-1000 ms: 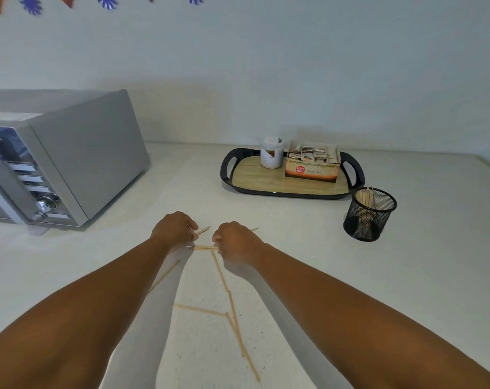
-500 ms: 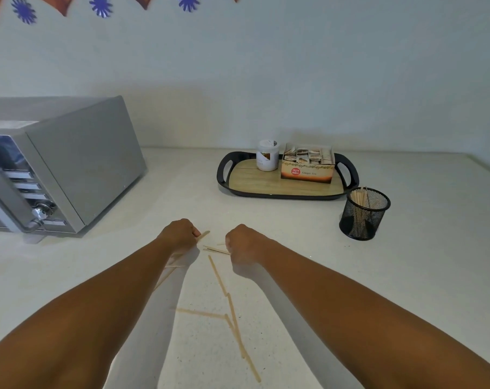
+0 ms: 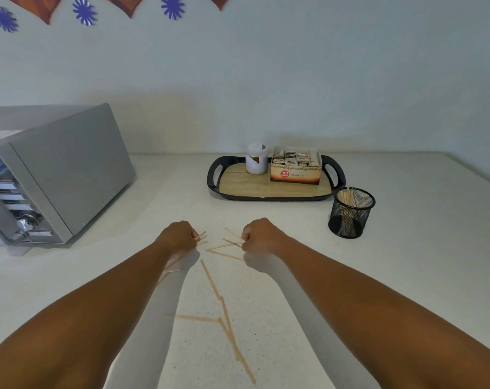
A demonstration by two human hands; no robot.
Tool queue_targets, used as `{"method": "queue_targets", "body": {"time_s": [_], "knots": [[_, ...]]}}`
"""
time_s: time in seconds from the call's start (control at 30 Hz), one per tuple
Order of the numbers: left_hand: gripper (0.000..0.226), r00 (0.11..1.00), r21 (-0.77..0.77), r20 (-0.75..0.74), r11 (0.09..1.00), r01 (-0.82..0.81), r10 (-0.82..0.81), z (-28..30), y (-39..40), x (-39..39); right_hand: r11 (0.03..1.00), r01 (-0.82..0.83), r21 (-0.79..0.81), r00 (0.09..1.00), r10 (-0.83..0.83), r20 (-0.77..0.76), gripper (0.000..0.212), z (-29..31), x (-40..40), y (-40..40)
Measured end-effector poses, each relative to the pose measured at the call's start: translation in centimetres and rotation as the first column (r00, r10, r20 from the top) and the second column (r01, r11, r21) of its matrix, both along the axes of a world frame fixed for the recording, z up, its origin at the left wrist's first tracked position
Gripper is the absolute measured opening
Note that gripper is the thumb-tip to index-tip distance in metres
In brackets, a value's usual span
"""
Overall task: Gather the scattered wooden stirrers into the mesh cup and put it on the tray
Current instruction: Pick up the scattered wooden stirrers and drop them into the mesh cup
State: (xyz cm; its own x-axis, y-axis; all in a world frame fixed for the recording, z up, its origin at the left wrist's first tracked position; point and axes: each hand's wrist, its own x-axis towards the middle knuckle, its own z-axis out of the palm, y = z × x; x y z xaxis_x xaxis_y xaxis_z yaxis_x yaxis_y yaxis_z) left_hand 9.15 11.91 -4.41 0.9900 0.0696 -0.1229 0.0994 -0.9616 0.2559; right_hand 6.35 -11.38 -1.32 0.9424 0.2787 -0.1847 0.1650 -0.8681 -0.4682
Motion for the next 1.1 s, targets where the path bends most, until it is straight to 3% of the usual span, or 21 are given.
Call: {"method": "queue_targets", "body": {"time_s": [0.07,0.2,0.43,0.57,0.77,1.1], "knots": [[0.011,1.000,-0.003,0.009,1.000,0.022,-0.022,0.2,-0.2,0.2,0.999,0.034,0.041,0.999,-0.035,0.020,0.008,0.1,0.3,-0.6],[0.010,0.999,-0.005,0.003,0.999,0.049,-0.049,0.3,-0.3,0.3,0.991,0.069,0.117,0.997,-0.073,0.031,0.012,0.4,0.5,-1.7],[0.020,0.990,-0.034,0.111,0.996,0.088,-0.084,1.5,-2.0,0.8,0.949,0.164,0.271,0.982,-0.184,0.050,0.031,1.0,0.6,-3.7],[0.012,0.981,-0.178,0.168,0.976,0.124,-0.094,3.7,-4.7,1.4,0.906,0.205,0.371,0.964,-0.253,0.084,0.044,2.0,0.7,-5.2],[0.005,0.964,-0.407,0.238,0.888,0.212,-0.121,7.4,-10.3,2.4,0.922,0.166,0.349,0.911,-0.279,0.303,0.096,3.8,1.1,-7.8],[0.009,0.940,-0.526,0.271,0.785,0.327,-0.209,11.0,-19.3,3.3,0.912,0.253,0.322,0.852,-0.368,0.373,0.098,6.4,1.2,-13.1]]}}
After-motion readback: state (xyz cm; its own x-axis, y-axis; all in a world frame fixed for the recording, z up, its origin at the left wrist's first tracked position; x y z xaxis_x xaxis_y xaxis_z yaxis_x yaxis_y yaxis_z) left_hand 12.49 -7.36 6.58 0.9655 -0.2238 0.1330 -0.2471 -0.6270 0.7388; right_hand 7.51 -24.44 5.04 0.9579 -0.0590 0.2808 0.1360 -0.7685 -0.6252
